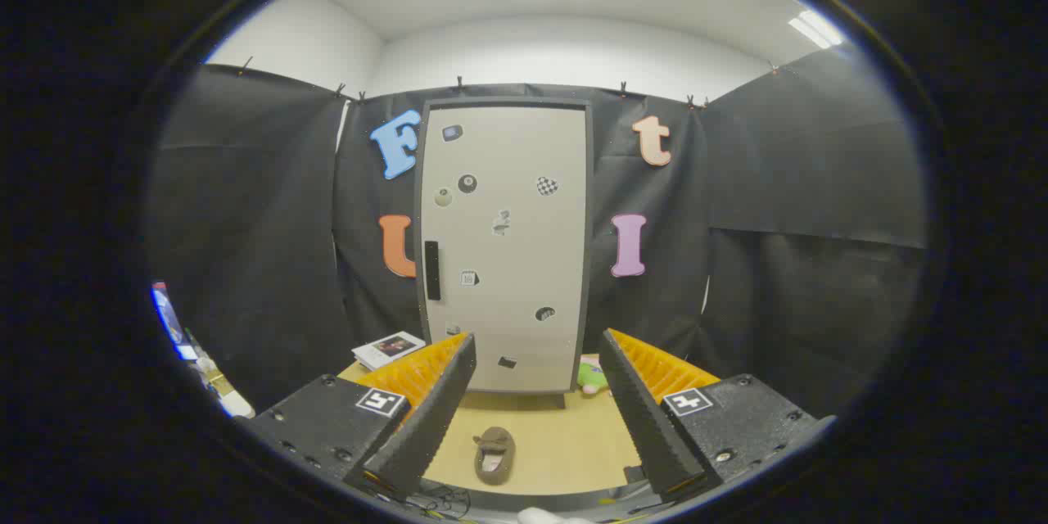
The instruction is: Open the shoe cabinet door, grab the shoes and put them into the shoe cabinet, then close the shoe cabinet door.
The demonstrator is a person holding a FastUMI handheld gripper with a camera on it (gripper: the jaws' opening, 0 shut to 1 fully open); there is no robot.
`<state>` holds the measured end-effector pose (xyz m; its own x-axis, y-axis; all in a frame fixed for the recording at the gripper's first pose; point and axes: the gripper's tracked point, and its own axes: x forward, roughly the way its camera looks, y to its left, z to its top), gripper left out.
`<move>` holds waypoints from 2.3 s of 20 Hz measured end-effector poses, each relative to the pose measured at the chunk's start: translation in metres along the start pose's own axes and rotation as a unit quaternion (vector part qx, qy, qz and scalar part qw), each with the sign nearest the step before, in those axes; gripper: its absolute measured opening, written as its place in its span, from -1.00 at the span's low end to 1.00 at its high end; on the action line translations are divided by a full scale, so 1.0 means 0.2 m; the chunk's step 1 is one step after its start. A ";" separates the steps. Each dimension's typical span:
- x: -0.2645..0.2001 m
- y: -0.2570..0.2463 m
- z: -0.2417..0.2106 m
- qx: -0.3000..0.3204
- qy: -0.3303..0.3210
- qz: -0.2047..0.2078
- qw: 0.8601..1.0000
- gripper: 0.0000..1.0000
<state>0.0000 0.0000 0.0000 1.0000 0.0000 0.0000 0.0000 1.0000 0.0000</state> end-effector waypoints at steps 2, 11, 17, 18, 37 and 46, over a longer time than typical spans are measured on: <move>0.00 -0.01 -0.01 -0.004 0.000 -0.006 1.000 0.99; -0.02 0.02 -0.01 0.009 0.001 -0.018 1.000 0.99; 0.01 0.06 -0.03 0.007 0.000 -0.023 1.000 0.99; 0.03 0.08 -0.03 0.008 0.000 -0.022 1.000 0.99; 1.39 0.81 -0.08 0.032 0.035 0.090 0.995 0.98; 1.91 1.08 -0.13 0.033 0.048 0.111 0.992 0.88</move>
<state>0.3815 0.2151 -0.0259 0.9708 0.2234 -0.0874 -0.2171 0.9732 0.0756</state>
